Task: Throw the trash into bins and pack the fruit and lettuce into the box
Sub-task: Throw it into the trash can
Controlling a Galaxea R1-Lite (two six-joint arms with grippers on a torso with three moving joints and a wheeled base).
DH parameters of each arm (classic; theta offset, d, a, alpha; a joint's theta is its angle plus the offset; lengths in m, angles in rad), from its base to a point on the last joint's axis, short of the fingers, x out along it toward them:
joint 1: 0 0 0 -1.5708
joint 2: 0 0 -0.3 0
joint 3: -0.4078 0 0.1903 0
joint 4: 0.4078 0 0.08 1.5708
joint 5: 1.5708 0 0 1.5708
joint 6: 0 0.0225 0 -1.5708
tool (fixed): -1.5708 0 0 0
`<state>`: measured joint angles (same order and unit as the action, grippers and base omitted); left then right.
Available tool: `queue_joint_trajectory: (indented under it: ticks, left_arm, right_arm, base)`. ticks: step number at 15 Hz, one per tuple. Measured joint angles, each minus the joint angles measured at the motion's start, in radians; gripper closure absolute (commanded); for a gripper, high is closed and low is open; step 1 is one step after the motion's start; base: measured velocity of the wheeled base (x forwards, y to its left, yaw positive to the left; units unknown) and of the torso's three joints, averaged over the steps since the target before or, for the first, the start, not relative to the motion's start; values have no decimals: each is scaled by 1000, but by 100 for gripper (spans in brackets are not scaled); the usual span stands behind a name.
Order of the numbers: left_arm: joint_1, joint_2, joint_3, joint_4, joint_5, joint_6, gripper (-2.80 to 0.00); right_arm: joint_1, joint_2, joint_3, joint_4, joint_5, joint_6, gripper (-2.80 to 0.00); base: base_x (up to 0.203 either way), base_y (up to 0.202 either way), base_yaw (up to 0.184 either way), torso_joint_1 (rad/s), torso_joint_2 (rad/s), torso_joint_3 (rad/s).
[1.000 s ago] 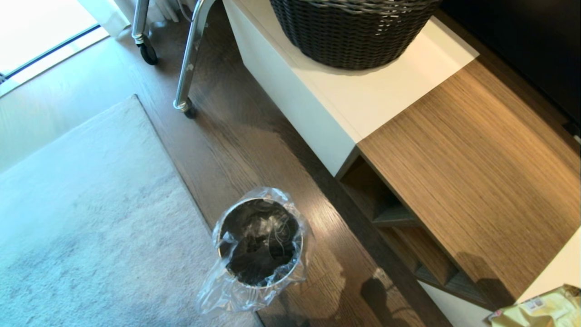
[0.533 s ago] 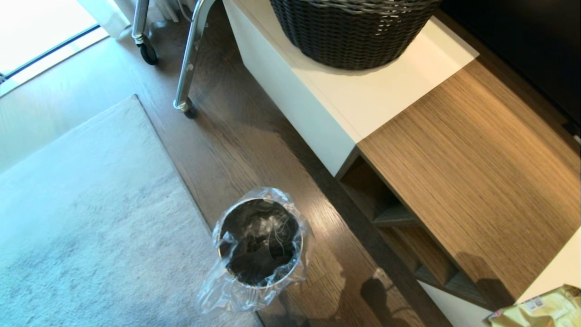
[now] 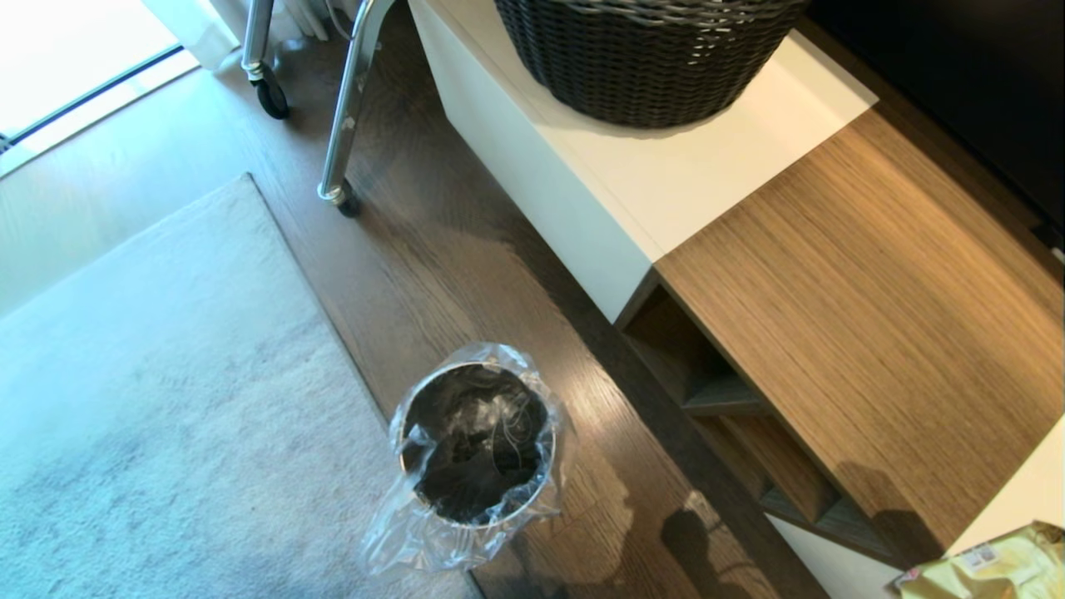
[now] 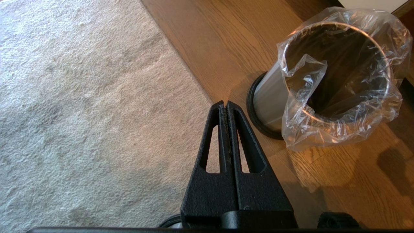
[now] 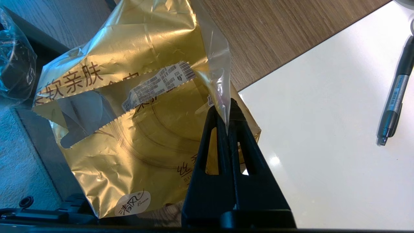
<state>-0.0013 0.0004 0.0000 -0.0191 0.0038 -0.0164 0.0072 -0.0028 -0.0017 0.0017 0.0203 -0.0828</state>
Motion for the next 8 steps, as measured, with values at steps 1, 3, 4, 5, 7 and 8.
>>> queue_joint_trajectory:
  ticks: [1,3,4,5,7,8]
  left_arm:
    - [0,0,0,0,0,0,0]
    - [0,0,0,0,0,0,0]
    - [0,0,0,0,0,0,0]
    - [0,0,0,0,0,0,0]
    - [0,0,0,0,0,1,0]
    - [0,0,0,0,0,1,0]
  right_arm:
    - [0,0,0,0,-1,1,0]
    - [0,0,0,0,0,0,0]
    - [0,0,0,0,-1,0,0]
    - [0,1,0,0,-1,0,0]
    - [0,1,0,0,-1,0,0]
    - [0,1,0,0,-1,0,0]
  base:
    - [0,0,0,0,0,0]
    - [0,0,0,0,0,0]
    - [0,0,0,0,0,0]
    - [0,0,0,0,0,0]
    - [0,0,0,0,0,0]
    - [0,0,0,0,0,0]
